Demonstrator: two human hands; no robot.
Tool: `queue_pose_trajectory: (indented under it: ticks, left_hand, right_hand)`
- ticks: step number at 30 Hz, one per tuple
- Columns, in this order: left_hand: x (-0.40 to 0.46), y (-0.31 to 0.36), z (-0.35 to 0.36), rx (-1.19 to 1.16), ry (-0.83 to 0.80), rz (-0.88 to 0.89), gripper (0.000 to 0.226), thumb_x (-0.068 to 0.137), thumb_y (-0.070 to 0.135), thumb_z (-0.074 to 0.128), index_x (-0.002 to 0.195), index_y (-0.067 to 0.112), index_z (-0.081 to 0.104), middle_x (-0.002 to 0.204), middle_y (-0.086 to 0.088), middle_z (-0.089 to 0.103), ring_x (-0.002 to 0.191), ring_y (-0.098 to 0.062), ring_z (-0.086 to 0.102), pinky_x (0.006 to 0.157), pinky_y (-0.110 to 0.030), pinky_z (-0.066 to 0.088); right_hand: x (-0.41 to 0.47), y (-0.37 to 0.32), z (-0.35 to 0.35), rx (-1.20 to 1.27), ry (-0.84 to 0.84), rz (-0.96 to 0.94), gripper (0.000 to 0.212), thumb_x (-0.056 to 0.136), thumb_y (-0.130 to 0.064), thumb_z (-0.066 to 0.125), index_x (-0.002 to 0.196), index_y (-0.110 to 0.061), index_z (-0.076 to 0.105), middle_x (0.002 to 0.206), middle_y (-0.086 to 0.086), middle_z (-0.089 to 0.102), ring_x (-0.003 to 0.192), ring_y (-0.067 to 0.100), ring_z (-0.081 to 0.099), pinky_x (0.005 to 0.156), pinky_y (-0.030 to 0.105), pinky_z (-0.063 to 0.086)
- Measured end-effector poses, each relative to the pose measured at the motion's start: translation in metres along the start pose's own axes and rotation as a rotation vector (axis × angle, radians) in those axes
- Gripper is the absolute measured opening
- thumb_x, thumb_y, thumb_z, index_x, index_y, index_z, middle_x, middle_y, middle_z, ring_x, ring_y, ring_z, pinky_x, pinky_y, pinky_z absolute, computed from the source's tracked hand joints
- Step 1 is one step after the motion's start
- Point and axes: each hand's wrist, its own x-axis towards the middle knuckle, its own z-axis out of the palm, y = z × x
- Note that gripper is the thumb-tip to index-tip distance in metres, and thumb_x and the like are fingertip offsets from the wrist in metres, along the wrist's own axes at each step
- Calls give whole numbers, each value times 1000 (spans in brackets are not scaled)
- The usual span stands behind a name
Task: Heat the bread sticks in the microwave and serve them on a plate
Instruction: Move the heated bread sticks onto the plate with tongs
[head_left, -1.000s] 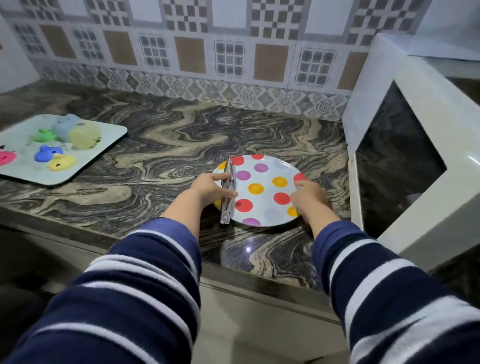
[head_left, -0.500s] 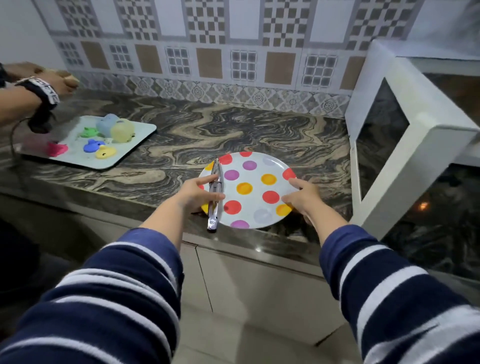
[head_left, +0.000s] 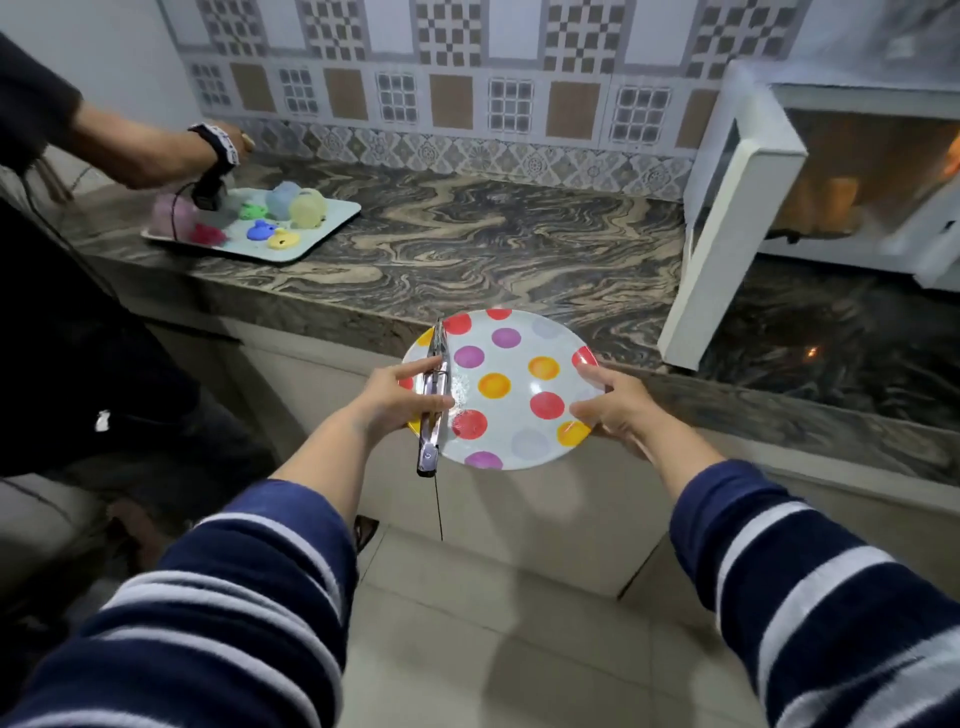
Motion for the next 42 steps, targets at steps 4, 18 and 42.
queue_pose_trajectory:
  ticks: [4, 18, 42]
  left_hand:
    - [-52, -12, 31, -32, -12, -2, 67, 75, 3, 78, 135, 23, 55, 141, -13, 48, 111, -25, 60, 50, -11, 48]
    - [-152, -34, 198, 38, -184, 0, 68, 71, 8, 82, 131, 27, 57, 143, -11, 41, 131, -23, 42, 73, -26, 53]
    - [69, 129, 422, 336, -409, 258, 68, 70, 20, 84, 132, 31, 56, 145, -8, 45, 129, -28, 47, 107, -36, 41]
  right_hand:
    - [-50, 26, -28, 7, -10, -16, 74, 78, 22, 59, 142, -10, 44, 139, 16, 49, 106, 31, 57, 91, 45, 51]
    - [-198, 112, -183, -80, 215, 70, 75, 80, 15, 60, 145, -18, 40, 129, 13, 55, 107, 29, 59, 82, 40, 55]
    - [-70, 41, -398, -216, 692, 74, 66, 83, 4, 65, 143, -13, 43, 133, 13, 55, 117, 29, 55, 98, 37, 47]
